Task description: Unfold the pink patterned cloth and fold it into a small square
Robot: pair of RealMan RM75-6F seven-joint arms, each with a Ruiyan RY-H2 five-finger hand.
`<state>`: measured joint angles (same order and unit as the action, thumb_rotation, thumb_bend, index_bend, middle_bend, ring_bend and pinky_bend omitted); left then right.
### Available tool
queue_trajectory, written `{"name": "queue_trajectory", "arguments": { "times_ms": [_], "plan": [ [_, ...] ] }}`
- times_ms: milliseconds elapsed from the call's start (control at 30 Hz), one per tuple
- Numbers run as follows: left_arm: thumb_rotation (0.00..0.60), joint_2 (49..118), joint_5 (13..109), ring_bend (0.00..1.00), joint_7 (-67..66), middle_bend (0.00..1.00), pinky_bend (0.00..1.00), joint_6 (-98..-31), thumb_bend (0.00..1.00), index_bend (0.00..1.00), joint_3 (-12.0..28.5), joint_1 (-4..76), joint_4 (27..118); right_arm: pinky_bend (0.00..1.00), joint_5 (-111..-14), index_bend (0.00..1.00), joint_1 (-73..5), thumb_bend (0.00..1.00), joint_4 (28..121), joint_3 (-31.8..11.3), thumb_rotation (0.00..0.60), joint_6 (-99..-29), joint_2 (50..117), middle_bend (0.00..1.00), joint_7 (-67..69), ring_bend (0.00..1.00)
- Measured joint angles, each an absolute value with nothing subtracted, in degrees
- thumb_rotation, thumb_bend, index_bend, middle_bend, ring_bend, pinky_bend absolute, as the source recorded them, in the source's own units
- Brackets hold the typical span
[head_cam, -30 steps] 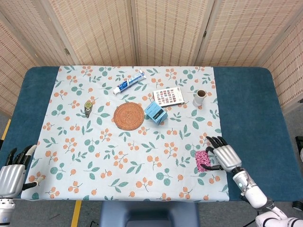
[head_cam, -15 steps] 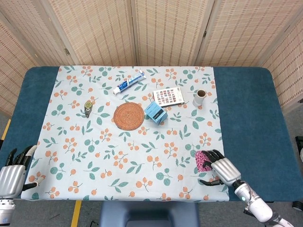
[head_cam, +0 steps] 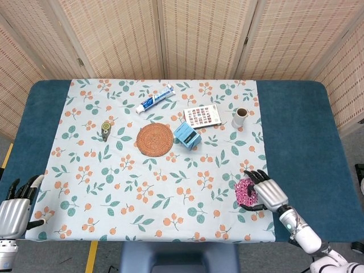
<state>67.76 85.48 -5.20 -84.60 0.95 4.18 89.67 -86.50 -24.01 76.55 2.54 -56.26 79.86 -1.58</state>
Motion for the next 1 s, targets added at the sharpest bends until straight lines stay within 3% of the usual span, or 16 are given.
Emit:
{"name": "queue_trajectory", "arguments": {
  "times_ms": [433, 567, 800, 1000],
  "plan": [
    [0.6, 68.0, 85.6, 0.24, -5.3, 0.14, 0.0, -84.2, 0.19, 0.1, 1.1, 4.6, 89.6, 0.0, -84.9, 0.31, -23.3, 0.26, 77.9, 0.0, 0.139, -60.6, 77.4, 0.05, 0.1, 0.0],
    [0.6, 68.0, 85.8, 0.24, -5.3, 0.14, 0.0, -84.1, 0.19, 0.1, 1.1, 4.7, 89.6, 0.0, -85.2, 0.28, -22.4, 0.26, 79.4, 0.1, 0.224, -62.6, 76.2, 0.05, 0.0, 0.0],
    [0.6, 68.0, 85.9, 0.24, -5.5, 0.14, 0.0, -84.0, 0.19, 0.1, 1.1, 4.9, 89.9, 0.0, -85.8, 0.14, -21.2, 0.26, 80.5, 1.0, 0.431, -63.9, 75.1, 0.03, -1.7, 0.0],
    [0.6, 68.1, 86.2, 0.24, -5.6, 0.14, 0.0, -83.8, 0.19, 0.1, 1.0, 5.1, 90.1, 0.0, -85.5, 0.12, -20.8, 0.26, 80.0, 1.8, 0.441, -63.2, 75.6, 0.01, -2.7, 0.0]
  ]
}}
